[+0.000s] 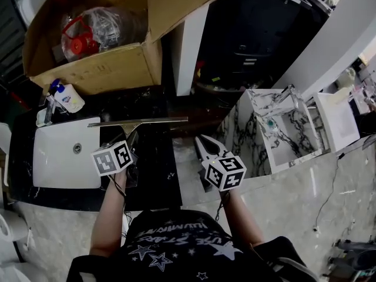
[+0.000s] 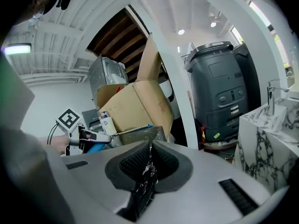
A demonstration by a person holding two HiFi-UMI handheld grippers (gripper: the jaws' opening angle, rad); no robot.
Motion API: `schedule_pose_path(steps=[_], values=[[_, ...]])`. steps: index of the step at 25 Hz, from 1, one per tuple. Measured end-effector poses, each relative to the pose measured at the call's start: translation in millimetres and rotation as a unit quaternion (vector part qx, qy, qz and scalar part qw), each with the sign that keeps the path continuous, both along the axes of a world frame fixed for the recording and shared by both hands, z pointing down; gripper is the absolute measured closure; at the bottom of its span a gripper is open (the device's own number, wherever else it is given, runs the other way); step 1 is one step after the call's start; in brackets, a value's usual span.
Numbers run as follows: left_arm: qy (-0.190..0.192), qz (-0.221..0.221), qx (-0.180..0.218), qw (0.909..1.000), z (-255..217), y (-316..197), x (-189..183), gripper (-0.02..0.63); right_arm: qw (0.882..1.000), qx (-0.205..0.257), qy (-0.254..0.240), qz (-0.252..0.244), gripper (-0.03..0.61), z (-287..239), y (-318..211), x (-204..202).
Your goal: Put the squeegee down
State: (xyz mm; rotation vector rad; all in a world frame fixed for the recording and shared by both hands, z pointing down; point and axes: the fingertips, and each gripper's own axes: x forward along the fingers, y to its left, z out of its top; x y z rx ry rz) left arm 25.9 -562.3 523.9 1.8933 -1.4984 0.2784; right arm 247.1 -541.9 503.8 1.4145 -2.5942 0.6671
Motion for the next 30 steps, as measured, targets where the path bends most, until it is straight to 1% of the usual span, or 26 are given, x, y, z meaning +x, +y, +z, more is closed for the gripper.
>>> schedule_pose_path(steps=[7,15,20,30], values=[[-0.004,-0.017,-0.033,0.9993,19,-13,4,0.460,1.000,-0.010,-0.003,-0.009,0.528,12,-9,6],[-0.011,-0.016,-0.065,0.9977,35,-13,6,0.460,1.000,-0.016,-0.007,-0.018,0.528,18,-13,1],[-0.017,-0.012,-0.080,0.9966,41,-13,8,0.460,1.000,-0.018,-0.009,-0.014,0.528,20,-14,2],[-0.030,0.003,-0.115,0.9929,50,-10,11,0.460,1.000,-0.013,-0.010,-0.020,0.528,16,-10,-8]])
